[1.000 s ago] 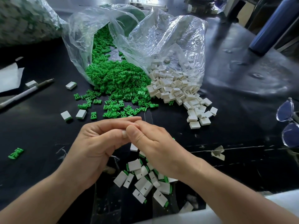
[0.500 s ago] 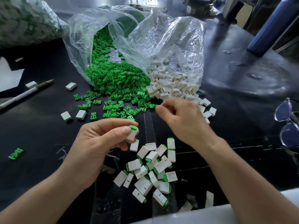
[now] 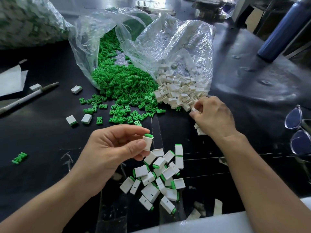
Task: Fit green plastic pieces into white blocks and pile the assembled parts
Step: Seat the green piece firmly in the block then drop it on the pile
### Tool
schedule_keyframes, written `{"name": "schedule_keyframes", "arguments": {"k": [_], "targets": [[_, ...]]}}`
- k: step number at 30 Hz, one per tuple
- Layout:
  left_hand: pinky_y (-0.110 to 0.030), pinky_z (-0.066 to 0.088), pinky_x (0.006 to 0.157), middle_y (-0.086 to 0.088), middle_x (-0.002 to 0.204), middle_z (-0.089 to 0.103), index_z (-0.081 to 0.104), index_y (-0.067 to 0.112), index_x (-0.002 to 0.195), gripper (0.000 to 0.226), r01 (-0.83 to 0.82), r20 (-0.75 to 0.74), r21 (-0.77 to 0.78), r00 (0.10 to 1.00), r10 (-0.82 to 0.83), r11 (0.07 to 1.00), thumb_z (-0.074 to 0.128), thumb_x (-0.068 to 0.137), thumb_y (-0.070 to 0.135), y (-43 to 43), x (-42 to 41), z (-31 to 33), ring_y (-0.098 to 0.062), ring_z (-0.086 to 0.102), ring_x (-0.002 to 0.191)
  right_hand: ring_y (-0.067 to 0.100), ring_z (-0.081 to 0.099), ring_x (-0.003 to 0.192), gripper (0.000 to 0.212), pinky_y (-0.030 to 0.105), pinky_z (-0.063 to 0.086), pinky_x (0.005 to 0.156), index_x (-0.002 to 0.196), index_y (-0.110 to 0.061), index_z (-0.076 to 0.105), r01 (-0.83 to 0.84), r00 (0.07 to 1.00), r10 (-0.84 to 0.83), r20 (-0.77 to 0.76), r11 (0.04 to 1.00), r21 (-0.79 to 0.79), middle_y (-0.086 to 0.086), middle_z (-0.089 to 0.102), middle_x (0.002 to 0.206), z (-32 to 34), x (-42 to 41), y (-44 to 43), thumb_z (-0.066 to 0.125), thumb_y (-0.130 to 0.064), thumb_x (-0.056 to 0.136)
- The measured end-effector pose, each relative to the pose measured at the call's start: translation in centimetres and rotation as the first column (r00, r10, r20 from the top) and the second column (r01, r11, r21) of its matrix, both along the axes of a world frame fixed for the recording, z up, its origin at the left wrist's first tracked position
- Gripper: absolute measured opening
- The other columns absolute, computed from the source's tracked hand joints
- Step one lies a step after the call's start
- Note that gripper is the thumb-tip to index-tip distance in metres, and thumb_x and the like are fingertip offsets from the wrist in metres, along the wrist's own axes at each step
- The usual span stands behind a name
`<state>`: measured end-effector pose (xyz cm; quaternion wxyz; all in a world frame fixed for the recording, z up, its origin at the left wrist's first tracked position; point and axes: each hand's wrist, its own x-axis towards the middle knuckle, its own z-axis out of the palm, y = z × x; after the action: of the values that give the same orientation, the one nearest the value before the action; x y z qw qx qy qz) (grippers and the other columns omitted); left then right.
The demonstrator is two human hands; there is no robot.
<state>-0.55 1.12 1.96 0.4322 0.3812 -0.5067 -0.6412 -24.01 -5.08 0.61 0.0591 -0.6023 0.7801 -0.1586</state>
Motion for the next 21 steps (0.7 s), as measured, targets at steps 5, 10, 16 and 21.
{"name": "schedule_keyframes", "arguments": {"k": [5,10,16,21], "targets": [[-0.021,0.054,0.053,-0.011,0.074,0.072,0.076,0.018,0.084,0.058,0.026,-0.001,0.034,1.000,-0.026,0.999,0.089,0.036,0.047,0.0,-0.1,0.2,-0.021,0.070,0.064,0.026,0.054,0.102,0.016,0.030,0.039,0.079,0.099,-0.018,0.063,-0.006,1.000,0.006,0.016,1.000,-0.009,0.007,0.057,0.108,0.0,0.0,0.0,0.062,-0.025,0.085],[-0.020,0.050,0.048,-0.009,0.067,0.070,0.076,0.017,0.084,0.058,0.071,0.063,0.032,0.995,-0.073,0.997,0.089,0.037,0.048,0.0,0.1,0.3,-0.017,0.066,0.054,0.022,0.056,0.095,0.014,0.026,0.037,0.077,0.096,-0.020,0.065,-0.031,0.998,0.034,0.061,0.998,-0.055,0.003,0.060,0.104,0.2,-0.1,0.3,0.064,-0.028,0.084],[-0.016,0.044,0.045,-0.010,0.073,0.072,0.076,0.024,0.085,0.053,0.204,0.182,0.052,0.961,-0.210,0.978,0.083,0.044,0.056,0.5,0.0,0.3,-0.010,0.062,0.053,0.014,0.059,0.081,0.006,0.026,0.045,0.077,0.088,-0.025,0.065,-0.066,0.969,0.097,0.226,0.988,-0.142,-0.011,0.061,0.077,0.6,0.6,0.9,0.065,-0.027,0.083],[-0.017,0.046,0.046,-0.008,0.078,0.072,0.075,0.028,0.088,0.037,-0.002,0.196,0.007,0.981,0.000,1.000,0.078,0.052,0.035,0.1,-0.2,0.2,-0.010,0.062,0.055,0.004,0.061,0.082,0.015,0.015,0.049,0.080,0.088,-0.025,0.064,-0.266,0.752,0.272,0.600,0.959,-0.101,-0.012,0.064,0.085,1.3,2.4,1.8,0.064,-0.011,0.084]]}}
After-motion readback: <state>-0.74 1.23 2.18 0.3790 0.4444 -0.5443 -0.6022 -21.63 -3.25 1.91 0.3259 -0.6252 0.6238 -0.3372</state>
